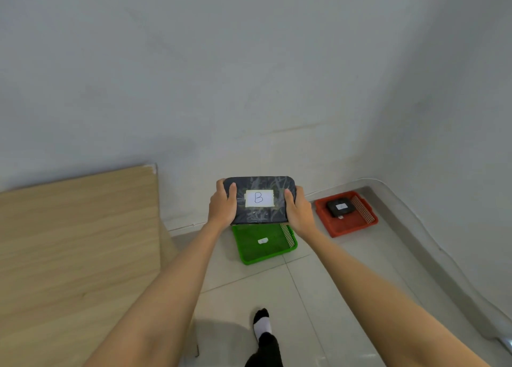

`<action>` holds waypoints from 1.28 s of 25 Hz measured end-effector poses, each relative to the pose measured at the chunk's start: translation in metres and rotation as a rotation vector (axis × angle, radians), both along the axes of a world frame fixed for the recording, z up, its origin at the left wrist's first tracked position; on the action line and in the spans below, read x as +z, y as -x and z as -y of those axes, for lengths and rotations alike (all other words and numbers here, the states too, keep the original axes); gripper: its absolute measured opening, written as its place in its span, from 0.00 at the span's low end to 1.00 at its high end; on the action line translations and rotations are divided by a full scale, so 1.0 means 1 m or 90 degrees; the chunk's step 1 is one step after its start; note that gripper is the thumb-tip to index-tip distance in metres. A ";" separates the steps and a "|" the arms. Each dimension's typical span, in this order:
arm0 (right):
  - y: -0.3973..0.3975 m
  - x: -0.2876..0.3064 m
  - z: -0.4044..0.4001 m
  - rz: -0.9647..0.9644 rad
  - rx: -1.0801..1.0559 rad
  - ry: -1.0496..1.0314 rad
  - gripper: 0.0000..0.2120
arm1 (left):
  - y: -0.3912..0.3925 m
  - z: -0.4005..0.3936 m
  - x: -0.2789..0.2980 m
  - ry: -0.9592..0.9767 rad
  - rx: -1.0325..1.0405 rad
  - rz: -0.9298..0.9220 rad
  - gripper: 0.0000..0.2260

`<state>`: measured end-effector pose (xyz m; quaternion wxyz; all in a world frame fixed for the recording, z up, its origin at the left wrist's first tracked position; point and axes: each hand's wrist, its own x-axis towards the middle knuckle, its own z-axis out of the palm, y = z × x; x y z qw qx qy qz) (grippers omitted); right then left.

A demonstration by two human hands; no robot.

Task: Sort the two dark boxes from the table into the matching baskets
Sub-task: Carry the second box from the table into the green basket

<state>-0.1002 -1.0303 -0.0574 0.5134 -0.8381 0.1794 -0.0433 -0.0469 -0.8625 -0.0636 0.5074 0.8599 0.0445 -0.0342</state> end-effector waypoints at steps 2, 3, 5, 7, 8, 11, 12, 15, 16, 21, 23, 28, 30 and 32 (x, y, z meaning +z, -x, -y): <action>-0.034 -0.012 0.018 -0.014 0.004 0.009 0.16 | -0.029 0.018 -0.010 0.003 0.013 -0.017 0.19; -0.051 -0.017 0.027 -0.023 0.009 0.011 0.16 | -0.043 0.027 -0.015 0.002 0.018 -0.025 0.19; -0.085 -0.032 0.043 -0.051 0.019 -0.003 0.16 | -0.072 0.041 -0.027 -0.002 0.034 -0.043 0.19; -0.118 -0.049 0.056 -0.056 0.044 0.002 0.16 | -0.102 0.053 -0.044 -0.016 0.035 -0.048 0.19; -0.133 -0.060 0.063 -0.067 0.056 0.003 0.16 | -0.114 0.058 -0.056 -0.015 0.047 -0.056 0.19; -0.172 -0.107 0.086 -0.092 0.079 0.008 0.16 | -0.144 0.079 -0.110 -0.016 0.085 -0.099 0.19; -0.185 -0.129 0.094 -0.092 0.094 0.011 0.16 | -0.155 0.086 -0.134 -0.016 0.089 -0.108 0.19; -0.218 -0.224 0.119 -0.113 0.128 0.007 0.16 | -0.182 0.109 -0.227 -0.005 0.125 -0.127 0.18; -0.227 -0.259 0.127 -0.111 0.137 0.011 0.16 | -0.190 0.116 -0.260 -0.002 0.130 -0.127 0.18; -0.265 -0.444 0.162 -0.095 0.170 0.040 0.17 | -0.219 0.139 -0.444 0.006 0.180 -0.122 0.18; -0.272 -0.513 0.172 -0.083 0.181 0.065 0.17 | -0.228 0.145 -0.511 -0.008 0.207 -0.123 0.18; -0.286 -0.657 0.195 -0.040 0.214 0.216 0.17 | -0.252 0.164 -0.645 0.001 0.247 -0.125 0.20; -0.292 -0.700 0.206 -0.018 0.245 0.350 0.18 | -0.261 0.166 -0.683 -0.009 0.249 -0.126 0.21; -0.294 -0.732 0.212 -0.018 0.263 0.441 0.18 | -0.270 0.166 -0.715 -0.029 0.255 -0.141 0.21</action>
